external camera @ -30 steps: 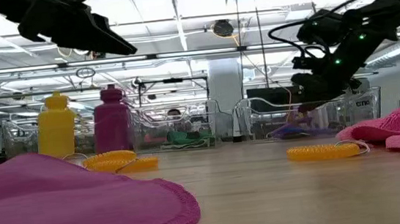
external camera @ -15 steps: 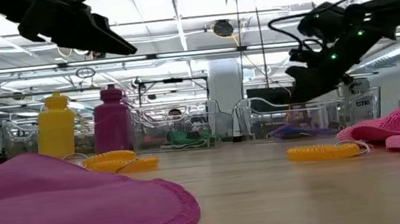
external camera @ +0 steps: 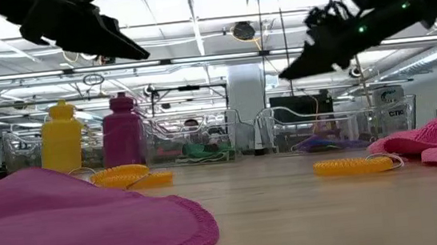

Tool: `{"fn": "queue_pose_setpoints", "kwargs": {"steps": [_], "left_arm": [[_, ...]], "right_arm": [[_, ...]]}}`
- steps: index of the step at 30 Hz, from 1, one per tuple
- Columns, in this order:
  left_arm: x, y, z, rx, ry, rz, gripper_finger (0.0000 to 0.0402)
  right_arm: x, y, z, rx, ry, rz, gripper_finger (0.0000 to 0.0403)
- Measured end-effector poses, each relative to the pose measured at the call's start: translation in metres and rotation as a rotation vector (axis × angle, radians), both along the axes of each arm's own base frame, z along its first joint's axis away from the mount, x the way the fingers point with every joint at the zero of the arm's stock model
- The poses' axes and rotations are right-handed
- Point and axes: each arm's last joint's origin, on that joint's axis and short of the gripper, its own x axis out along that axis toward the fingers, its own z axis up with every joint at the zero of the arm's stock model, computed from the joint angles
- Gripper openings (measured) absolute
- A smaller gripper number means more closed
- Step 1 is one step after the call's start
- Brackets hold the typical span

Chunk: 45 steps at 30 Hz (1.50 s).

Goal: Pick & Place Sports Items
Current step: Put the top yellow spring keychain into the right transparent bin

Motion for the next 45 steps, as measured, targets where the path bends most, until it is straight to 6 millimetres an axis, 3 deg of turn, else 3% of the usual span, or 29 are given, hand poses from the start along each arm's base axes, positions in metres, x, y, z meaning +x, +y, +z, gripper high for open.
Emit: {"fn": "queue_pose_setpoints", "kwargs": {"steps": [8,15,20,25,30,37,45], "left_arm": [[0.004,-0.010,-0.009,-0.212,0.071,-0.237,0.0186],[0.029,-0.017,-0.044,-0.196,0.154,-0.270,0.0186],[0.038,-0.019,-0.067,-0.121,0.230,-0.316,0.0186],[0.039,-0.017,-0.071,-0.119,0.256,-0.310,0.0186],[0.040,-0.006,-0.074,-0.147,0.272,-0.248,0.0186],[0.047,0.012,-0.101,-0.187,0.391,-0.229,0.0186],[0.049,0.015,-0.118,-0.220,0.457,-0.250,0.0186]], "right_arm": [[0.011,0.037,0.018,0.006,-0.191,0.448,0.0158],[0.012,0.063,0.019,-0.032,-0.202,0.590,0.0157],[0.012,0.074,0.018,-0.044,-0.185,0.634,0.0157],[0.012,0.076,0.017,-0.041,-0.180,0.643,0.0157],[0.012,0.076,0.017,-0.040,-0.180,0.642,0.0157],[0.012,0.076,0.017,-0.047,-0.177,0.628,0.0157],[0.012,0.074,0.015,-0.051,-0.154,0.584,0.0157]]}}
